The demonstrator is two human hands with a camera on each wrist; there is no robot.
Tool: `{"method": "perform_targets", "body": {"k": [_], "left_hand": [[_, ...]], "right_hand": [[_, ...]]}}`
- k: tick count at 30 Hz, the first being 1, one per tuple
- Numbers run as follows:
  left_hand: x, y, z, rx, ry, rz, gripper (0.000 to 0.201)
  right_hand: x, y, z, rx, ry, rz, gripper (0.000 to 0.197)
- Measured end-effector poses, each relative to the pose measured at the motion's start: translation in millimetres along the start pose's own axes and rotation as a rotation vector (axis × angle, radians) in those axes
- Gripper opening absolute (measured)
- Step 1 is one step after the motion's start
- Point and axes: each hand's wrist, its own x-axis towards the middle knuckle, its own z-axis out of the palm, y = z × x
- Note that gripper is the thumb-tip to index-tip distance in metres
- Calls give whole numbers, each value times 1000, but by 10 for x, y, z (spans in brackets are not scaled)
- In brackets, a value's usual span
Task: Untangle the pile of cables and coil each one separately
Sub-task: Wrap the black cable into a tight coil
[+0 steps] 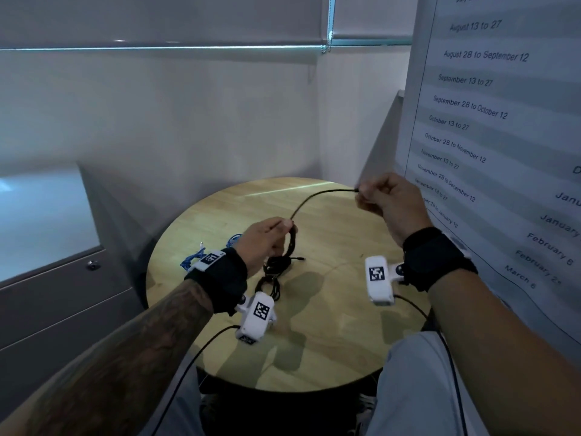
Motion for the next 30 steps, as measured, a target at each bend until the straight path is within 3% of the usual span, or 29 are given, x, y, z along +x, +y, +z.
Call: {"method": "perform_targets", "body": {"k": [4, 6, 12, 16, 19, 23, 25, 30], "left_hand": [[81, 102, -57, -80, 45, 54, 25], [102, 137, -9, -115, 18, 56, 25], [98, 118, 112, -235, -67, -8, 26], [59, 128, 74, -289, -127, -130, 27], [30, 114, 75, -337, -135, -168, 27], [32, 87, 82, -356, -77, -125, 26], [27, 77, 104, -356, -56, -121, 25], [33, 92, 162, -448, -86, -138, 20]], "right_hand": [[-185, 323, 28, -458, -284, 70, 24], [-289, 435, 150, -503, -375, 109, 17], [-415, 468, 549, -117, -165, 264, 14], [-463, 487, 695, 66, -106, 349, 14], [-514, 497, 748, 52, -128, 355, 17], [-604, 457, 759, 33, -247, 294, 44], [-641, 433, 779, -20, -311, 242, 47], [-646, 415, 844, -38, -221, 173, 42]]}}
